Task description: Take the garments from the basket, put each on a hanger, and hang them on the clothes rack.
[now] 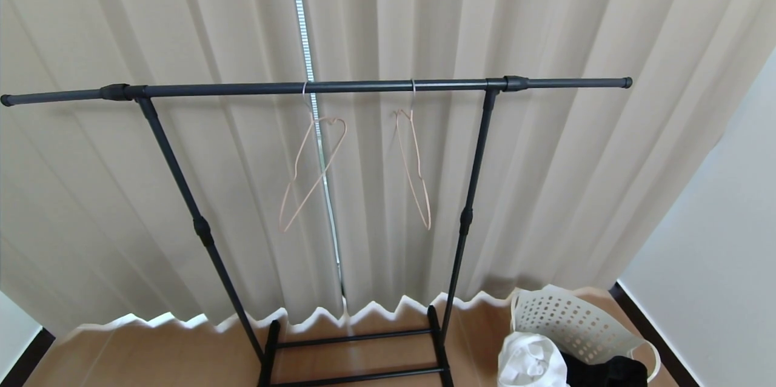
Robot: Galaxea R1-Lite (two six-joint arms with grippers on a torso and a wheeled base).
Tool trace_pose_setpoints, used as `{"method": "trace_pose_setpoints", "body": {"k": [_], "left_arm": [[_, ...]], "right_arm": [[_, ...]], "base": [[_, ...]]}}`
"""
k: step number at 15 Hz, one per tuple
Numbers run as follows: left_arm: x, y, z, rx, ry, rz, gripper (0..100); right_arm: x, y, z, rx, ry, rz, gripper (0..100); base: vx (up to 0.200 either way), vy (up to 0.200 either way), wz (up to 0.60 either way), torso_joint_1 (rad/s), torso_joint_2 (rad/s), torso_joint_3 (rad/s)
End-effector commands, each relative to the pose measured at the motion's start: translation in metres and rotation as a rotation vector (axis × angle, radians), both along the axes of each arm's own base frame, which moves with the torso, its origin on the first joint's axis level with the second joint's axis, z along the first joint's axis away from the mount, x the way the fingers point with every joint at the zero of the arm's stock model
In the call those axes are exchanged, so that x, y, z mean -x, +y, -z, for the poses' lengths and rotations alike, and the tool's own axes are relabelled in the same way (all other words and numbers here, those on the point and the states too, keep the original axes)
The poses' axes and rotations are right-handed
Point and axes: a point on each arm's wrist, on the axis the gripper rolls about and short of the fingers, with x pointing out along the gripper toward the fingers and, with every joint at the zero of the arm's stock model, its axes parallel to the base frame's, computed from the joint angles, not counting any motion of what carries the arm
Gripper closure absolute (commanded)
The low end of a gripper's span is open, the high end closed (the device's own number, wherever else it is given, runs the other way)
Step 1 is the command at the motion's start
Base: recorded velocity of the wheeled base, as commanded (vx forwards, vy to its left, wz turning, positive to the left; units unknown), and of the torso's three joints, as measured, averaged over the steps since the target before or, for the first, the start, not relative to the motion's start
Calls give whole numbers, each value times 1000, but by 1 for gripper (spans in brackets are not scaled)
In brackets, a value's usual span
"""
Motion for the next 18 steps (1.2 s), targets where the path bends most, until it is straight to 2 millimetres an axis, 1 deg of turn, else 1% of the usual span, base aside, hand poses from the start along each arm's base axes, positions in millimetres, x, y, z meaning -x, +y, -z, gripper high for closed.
{"method": "trace_pose_setpoints", "body": {"k": [1, 11, 18], "left_arm": [[0, 0, 0, 0, 2, 1, 0], [0, 0, 0, 0, 2, 1, 0], [0, 0, 0, 0, 2, 1, 0]], "right_arm": [[0, 0, 0, 0, -2, 0, 0], [0, 0, 0, 0, 0, 0, 0], [0, 0, 0, 2, 0, 0, 0]], "base": [[0, 0, 0, -154, 330, 198], [0, 0, 0, -158, 369, 209], [0, 0, 0, -205, 527, 313]]}}
